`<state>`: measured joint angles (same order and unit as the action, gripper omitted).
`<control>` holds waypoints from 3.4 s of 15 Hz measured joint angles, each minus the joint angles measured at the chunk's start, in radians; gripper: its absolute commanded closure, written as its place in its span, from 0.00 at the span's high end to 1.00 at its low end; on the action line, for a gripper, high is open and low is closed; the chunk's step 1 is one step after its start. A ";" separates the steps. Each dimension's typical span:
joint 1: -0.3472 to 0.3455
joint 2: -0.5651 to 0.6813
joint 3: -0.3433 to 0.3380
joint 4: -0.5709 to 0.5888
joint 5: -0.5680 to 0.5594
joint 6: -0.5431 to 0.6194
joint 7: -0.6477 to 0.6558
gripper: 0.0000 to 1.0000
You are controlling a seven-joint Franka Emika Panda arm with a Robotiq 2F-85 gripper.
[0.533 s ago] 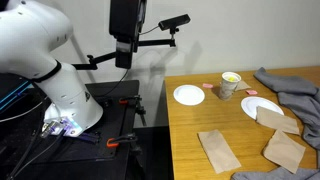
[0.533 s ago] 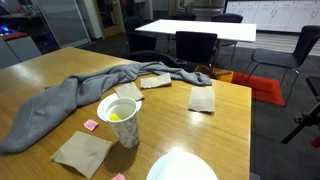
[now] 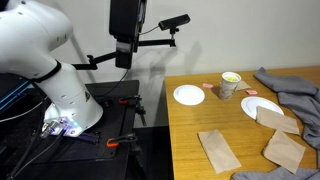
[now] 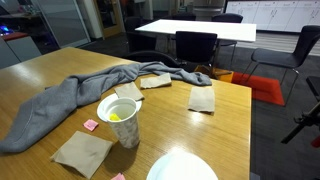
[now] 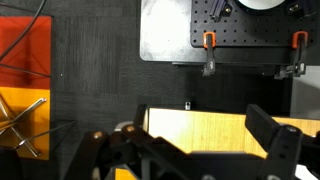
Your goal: Take the marker out of the cup and put it on the table
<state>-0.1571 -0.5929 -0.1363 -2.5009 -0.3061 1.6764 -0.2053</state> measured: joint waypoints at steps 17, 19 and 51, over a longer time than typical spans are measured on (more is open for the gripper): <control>0.161 0.292 0.034 0.137 0.063 0.506 -0.033 1.00; 0.179 0.357 0.049 0.183 0.077 0.561 -0.066 1.00; 0.326 0.923 0.277 0.499 0.186 0.769 -0.042 1.00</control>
<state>0.1686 0.3297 0.1411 -2.0024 -0.1198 2.4454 -0.2472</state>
